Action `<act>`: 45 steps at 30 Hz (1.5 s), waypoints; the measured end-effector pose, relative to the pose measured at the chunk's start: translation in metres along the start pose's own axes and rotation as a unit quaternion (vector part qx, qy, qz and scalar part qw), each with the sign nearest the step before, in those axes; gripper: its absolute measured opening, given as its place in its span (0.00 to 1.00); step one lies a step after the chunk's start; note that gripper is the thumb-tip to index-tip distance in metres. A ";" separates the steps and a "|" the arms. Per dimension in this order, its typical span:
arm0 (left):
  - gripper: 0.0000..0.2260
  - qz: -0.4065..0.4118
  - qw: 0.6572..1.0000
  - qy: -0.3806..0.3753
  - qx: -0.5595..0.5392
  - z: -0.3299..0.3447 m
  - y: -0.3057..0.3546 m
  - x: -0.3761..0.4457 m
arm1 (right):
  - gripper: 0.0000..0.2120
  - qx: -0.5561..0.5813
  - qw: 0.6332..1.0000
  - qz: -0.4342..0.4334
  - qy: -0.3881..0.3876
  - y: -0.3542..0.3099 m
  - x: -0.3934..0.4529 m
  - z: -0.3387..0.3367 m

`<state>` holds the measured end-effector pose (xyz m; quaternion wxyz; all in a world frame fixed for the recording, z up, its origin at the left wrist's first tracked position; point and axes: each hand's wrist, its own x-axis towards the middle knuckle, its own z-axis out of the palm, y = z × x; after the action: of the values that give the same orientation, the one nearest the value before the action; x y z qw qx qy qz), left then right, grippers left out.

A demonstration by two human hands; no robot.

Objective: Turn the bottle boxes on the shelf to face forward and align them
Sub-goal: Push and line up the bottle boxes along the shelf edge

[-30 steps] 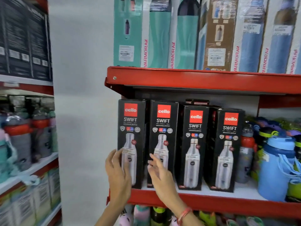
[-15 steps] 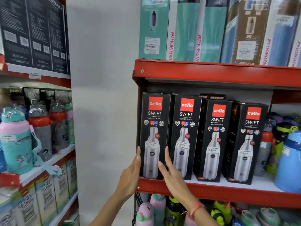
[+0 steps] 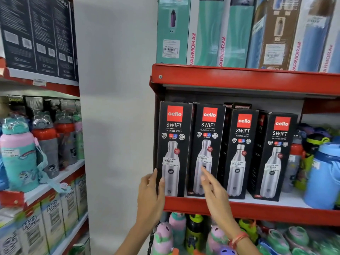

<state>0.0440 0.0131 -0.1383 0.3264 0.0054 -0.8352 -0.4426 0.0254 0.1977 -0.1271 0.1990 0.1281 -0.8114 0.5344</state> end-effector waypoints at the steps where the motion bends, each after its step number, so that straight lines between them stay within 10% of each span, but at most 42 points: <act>1: 0.23 0.016 0.999 0.040 -0.013 0.004 0.006 -0.001 | 0.20 0.000 1.000 0.004 0.020 0.004 0.002 -0.007; 7: 0.16 0.113 0.987 -0.092 -0.063 0.054 0.052 -0.004 | 0.26 -0.037 0.998 0.059 -0.002 0.022 0.014 -0.030; 16: 0.37 -0.035 0.977 -0.185 -0.096 0.097 0.066 -0.005 | 0.27 -0.038 0.993 0.096 -0.054 0.032 0.029 -0.030; 35: 0.20 -0.035 0.991 -0.057 -0.113 0.069 0.055 -0.021 | 0.27 -0.070 0.994 0.042 -0.079 0.030 -0.004 -0.060; 40: 0.20 0.030 0.981 0.121 -0.147 0.087 0.081 -0.035 | 0.23 -0.022 0.995 0.003 0.098 0.044 0.004 -0.078; 45: 0.26 0.013 0.974 -0.116 -0.192 0.140 0.124 -0.047 | 0.21 0.043 0.985 0.068 0.151 0.063 0.021 -0.111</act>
<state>0.0387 0.2052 -0.1268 0.2276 -0.1195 -0.7667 -0.5883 0.0006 0.3251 -0.1301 0.2769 -0.0007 -0.7550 0.5944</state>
